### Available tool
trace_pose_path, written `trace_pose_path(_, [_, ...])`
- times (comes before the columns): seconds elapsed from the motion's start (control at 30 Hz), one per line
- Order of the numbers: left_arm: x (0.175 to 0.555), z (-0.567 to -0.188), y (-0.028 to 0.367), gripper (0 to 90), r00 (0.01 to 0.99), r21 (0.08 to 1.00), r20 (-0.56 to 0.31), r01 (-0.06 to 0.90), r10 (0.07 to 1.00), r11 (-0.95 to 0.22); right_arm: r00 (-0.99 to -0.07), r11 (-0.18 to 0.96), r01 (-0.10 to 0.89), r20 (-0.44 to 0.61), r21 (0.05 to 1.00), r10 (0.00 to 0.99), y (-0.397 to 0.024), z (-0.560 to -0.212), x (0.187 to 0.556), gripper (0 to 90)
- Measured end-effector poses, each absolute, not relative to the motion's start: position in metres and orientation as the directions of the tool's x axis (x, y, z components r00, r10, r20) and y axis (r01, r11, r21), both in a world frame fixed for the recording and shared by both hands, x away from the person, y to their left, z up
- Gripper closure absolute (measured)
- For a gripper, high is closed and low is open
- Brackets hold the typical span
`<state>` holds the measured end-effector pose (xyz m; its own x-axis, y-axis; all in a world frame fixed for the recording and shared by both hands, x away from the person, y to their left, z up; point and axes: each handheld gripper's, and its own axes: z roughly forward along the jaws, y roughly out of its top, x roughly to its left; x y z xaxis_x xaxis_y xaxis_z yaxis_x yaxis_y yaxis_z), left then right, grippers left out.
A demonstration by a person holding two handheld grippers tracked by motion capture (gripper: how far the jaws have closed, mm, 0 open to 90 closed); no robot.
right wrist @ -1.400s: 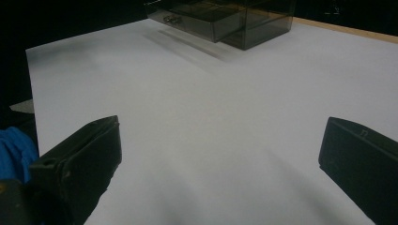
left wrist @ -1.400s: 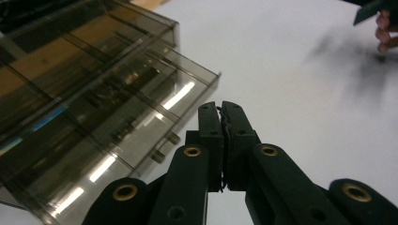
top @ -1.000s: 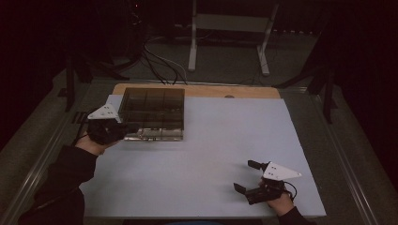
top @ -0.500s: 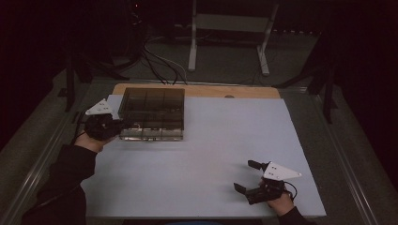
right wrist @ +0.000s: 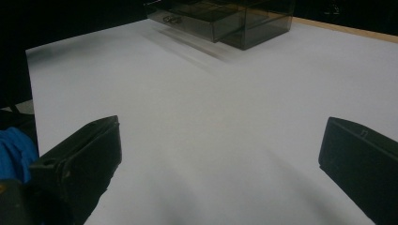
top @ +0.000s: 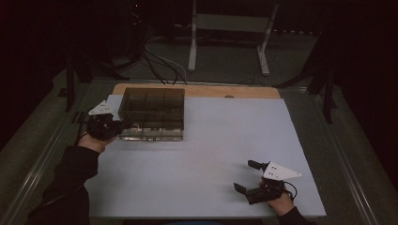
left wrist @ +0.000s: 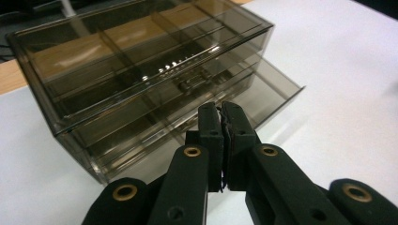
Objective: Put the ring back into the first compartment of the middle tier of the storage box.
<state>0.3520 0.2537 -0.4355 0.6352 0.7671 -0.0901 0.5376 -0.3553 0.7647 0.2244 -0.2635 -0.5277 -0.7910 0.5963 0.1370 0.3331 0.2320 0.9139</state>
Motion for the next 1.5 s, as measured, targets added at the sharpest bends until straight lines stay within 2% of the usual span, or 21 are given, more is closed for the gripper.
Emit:
trace_pose_path(0.77, [0.37,-0.467,0.261,89.9,0.529,0.747,-0.12,0.606,0.84,-0.274,-0.794,0.236,0.333,0.136,0.913,0.593,-0.263,-0.528,0.224,0.0])
trace_pose_path(1.13, [0.378,-0.48,0.26,89.9,0.51,0.726,-0.131,0.633,0.85,-0.268,-0.794,0.234,0.337,0.141,0.912,0.591,-0.264,-0.528,0.225,0.0])
trace_pose_path(1.5, [0.383,-0.486,0.255,89.8,0.498,0.709,-0.107,0.645,0.861,-0.285,-0.794,0.233,0.337,0.142,0.912,0.592,-0.264,-0.528,0.224,0.0])
